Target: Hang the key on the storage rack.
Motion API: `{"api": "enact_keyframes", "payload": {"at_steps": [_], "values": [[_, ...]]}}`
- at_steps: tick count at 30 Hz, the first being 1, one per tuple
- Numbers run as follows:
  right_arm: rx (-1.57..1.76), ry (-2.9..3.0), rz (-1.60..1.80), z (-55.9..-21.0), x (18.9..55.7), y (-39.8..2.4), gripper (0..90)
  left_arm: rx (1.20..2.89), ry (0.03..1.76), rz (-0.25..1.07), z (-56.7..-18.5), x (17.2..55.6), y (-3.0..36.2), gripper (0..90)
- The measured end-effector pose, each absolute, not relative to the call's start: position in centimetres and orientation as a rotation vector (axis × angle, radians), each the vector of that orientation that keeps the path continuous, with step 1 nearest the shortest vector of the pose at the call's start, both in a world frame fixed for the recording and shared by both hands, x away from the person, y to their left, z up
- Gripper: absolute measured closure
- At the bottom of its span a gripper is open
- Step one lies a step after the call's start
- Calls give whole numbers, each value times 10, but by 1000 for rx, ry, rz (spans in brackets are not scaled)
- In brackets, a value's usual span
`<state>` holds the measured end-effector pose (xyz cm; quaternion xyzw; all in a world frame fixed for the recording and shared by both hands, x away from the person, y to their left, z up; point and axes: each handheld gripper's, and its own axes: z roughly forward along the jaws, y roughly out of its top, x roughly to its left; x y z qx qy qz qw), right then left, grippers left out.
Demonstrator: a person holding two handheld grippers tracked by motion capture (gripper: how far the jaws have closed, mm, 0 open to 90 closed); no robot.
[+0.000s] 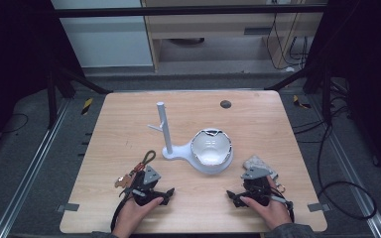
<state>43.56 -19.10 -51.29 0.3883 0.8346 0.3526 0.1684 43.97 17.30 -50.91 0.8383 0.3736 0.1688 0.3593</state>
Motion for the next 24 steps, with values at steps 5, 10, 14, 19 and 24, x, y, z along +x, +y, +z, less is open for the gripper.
{"api": "enact_keyframes", "payload": {"at_steps": [5,10,14,19,24], "values": [[1105,2373,1003,-513,436,-191,8,2170,959,431,-509,440,172,67],[1107,2373,1004,-513,436,-191,8,2178,946,421,-507,440,174,51],[1107,2373,1004,-513,436,-191,8,2154,968,458,-495,440,185,68],[1108,2373,1004,-513,436,-191,8,2202,1012,517,-476,446,209,72],[1107,2371,1006,-513,435,-191,8,2193,1081,541,-459,463,233,101]]}}
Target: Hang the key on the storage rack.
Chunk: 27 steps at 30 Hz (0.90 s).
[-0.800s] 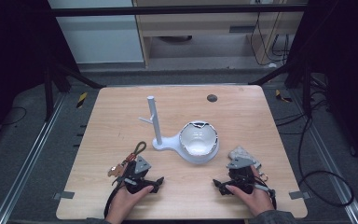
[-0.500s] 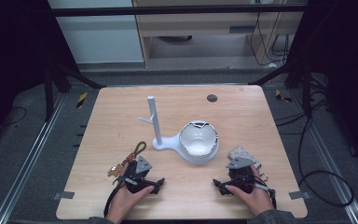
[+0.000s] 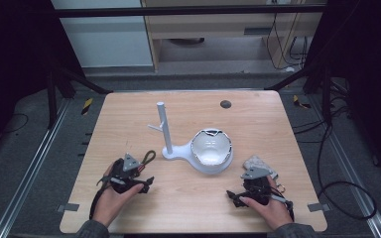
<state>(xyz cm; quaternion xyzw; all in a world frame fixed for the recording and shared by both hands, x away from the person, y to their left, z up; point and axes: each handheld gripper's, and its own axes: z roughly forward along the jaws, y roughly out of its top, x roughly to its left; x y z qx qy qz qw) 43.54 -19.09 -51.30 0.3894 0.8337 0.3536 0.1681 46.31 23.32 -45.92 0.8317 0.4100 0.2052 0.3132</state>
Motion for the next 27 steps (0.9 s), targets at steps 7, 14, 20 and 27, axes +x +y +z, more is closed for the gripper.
{"api": "enact_keyframes", "payload": {"at_steps": [7,14,20,27], "values": [[1109,2371,1006,-513,435,-191,8,2227,1148,528,-442,491,255,236],[1104,2373,1007,-513,435,-191,8,2352,1128,439,-444,510,247,415],[1093,2372,1003,-514,435,-192,8,2406,1116,394,-453,518,239,477],[1093,2372,1004,-513,435,-192,8,2469,1132,355,-462,523,237,492]]}}
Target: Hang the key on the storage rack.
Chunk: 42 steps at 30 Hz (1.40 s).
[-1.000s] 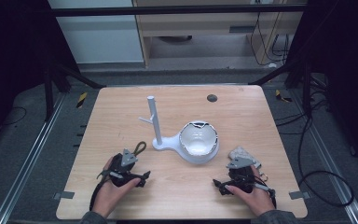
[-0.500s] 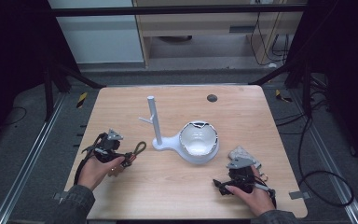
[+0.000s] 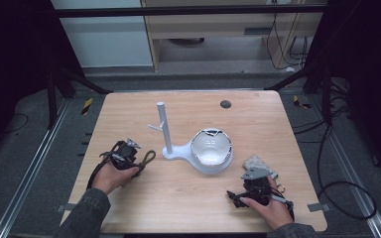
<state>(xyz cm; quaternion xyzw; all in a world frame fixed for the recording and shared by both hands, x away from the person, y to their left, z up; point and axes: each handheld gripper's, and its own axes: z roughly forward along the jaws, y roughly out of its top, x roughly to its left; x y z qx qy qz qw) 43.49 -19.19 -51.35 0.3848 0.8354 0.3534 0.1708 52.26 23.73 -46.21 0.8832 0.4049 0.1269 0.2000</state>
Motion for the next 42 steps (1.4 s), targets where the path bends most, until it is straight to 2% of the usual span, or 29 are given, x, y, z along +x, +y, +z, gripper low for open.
{"api": "enact_keyframes", "payload": {"at_steps": [14,26,30,42], "values": [[1088,2373,1004,-514,435,-192,8,2510,1144,320,-464,526,235,581],[1094,2378,1010,-513,434,-192,8,2538,1165,274,-467,529,233,602],[1095,2381,1010,-513,434,-192,8,2545,1161,272,-467,529,232,656],[1094,2381,1010,-513,434,-192,8,2377,1120,413,-441,501,247,661]]}}
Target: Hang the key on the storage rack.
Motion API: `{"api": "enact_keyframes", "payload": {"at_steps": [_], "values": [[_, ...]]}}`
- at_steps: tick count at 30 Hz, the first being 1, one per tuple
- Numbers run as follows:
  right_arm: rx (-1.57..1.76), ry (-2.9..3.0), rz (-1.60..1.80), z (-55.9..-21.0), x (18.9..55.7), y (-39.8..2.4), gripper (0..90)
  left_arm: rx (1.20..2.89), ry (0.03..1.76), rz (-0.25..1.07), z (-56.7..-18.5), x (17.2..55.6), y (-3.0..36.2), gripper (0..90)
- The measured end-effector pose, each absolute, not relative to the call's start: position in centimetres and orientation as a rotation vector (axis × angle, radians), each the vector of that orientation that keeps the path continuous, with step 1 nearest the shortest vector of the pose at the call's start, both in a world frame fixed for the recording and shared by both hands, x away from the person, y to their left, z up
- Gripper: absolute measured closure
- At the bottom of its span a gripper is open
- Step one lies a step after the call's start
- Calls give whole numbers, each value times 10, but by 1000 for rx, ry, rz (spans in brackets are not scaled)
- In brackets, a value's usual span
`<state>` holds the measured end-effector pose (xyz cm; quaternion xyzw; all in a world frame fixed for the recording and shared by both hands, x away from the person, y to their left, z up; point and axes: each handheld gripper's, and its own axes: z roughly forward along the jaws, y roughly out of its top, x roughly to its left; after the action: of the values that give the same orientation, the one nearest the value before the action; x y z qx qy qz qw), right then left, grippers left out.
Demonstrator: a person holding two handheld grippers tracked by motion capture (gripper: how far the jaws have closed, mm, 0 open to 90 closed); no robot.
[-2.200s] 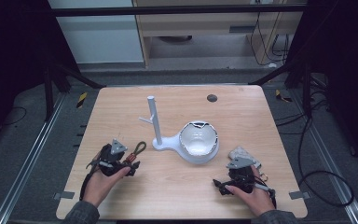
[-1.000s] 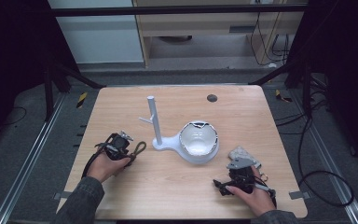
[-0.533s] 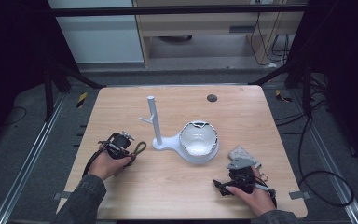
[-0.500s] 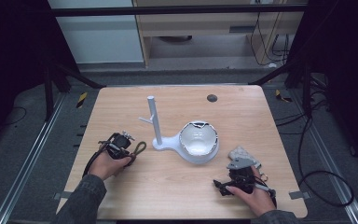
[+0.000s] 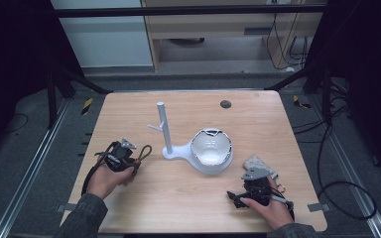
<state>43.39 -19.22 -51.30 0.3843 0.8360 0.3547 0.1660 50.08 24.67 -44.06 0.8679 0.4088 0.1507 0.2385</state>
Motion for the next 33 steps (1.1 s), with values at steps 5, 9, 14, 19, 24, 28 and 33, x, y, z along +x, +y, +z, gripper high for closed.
{"api": "enact_keyframes", "payload": {"at_steps": [5,9,14,19,24,28,33], "values": [[1093,2382,1011,-513,434,-192,4,2293,1093,469,-428,486,251,662],[1091,2381,1010,-513,435,-192,2,2256,1082,501,-420,480,252,663],[1092,2380,1009,-513,435,-192,2,2198,1057,540,-411,470,251,663],[1103,2375,1004,-513,438,-191,5,2146,1025,555,-404,461,247,663],[1107,2373,1005,-513,439,-191,4,2129,1005,575,-400,453,245,663],[1105,2373,1005,-513,439,-191,2,2110,970,584,-399,447,240,663],[1106,2373,1005,-513,439,-191,2,2051,950,589,-395,439,234,663]]}}
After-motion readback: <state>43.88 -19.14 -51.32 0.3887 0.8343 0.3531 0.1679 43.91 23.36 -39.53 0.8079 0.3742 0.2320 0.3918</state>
